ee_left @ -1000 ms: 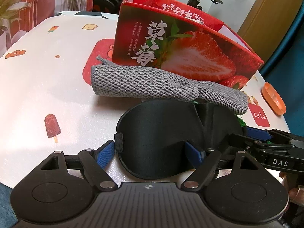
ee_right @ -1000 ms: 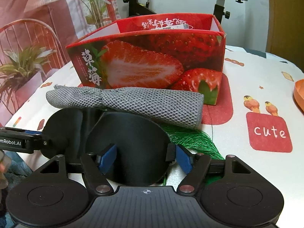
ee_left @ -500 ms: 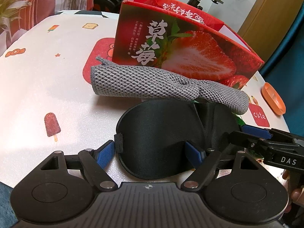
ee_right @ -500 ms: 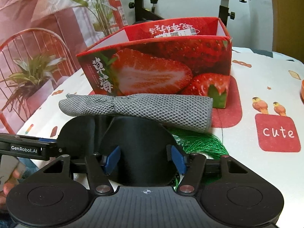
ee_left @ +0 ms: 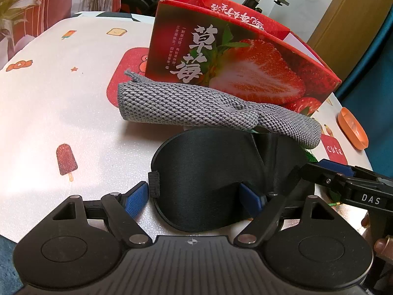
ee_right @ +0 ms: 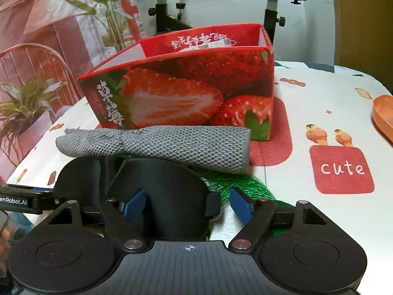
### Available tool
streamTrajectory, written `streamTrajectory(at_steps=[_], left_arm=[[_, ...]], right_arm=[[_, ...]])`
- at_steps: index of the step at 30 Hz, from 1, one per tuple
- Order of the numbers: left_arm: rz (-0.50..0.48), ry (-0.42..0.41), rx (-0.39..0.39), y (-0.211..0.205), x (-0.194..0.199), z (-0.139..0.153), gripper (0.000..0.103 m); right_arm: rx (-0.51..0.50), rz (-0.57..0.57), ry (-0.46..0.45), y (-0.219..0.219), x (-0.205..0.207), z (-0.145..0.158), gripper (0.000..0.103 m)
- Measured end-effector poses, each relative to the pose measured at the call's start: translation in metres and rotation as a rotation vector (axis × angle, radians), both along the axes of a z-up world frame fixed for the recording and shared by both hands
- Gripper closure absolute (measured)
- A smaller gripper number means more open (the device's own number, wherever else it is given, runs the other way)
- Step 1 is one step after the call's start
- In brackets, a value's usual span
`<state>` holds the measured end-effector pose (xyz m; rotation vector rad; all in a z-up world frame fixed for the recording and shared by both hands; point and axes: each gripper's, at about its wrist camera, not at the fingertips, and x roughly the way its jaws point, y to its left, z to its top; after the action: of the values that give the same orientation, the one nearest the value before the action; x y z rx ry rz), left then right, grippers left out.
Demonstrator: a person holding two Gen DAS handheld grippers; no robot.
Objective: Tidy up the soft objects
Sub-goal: 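Lift the black eye mask with both grippers and carry it over the red box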
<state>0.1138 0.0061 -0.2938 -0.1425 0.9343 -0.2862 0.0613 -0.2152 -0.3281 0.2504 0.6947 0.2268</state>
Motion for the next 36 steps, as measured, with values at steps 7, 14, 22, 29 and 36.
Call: streamTrajectory(at_steps=[7, 14, 22, 29, 36], left_arm=[[0.000, 0.004, -0.005, 0.001, 0.001, -0.001, 0.019], [-0.003, 0.010, -0.004, 0.001, 0.002, -0.003, 0.019], [-0.032, 0.003, -0.018, -0.003, 0.002, -0.001, 0.031], [-0.031, 0.003, -0.026, -0.002, 0.002, -0.002, 0.042], [-0.018, -0.024, -0.051, 0.004, 0.001, 0.006, 0.056]], right_arm=[[0.025, 0.061, 0.014, 0.007, 0.005, -0.004, 0.014], [-0.032, 0.110, 0.014, 0.020, 0.009, -0.008, 0.023], [0.024, 0.127, -0.027, 0.014, -0.001, 0.009, 0.042], [0.022, 0.129, -0.071, 0.010, -0.005, 0.024, 0.048], [0.100, 0.086, -0.069, -0.008, -0.007, 0.024, 0.056]])
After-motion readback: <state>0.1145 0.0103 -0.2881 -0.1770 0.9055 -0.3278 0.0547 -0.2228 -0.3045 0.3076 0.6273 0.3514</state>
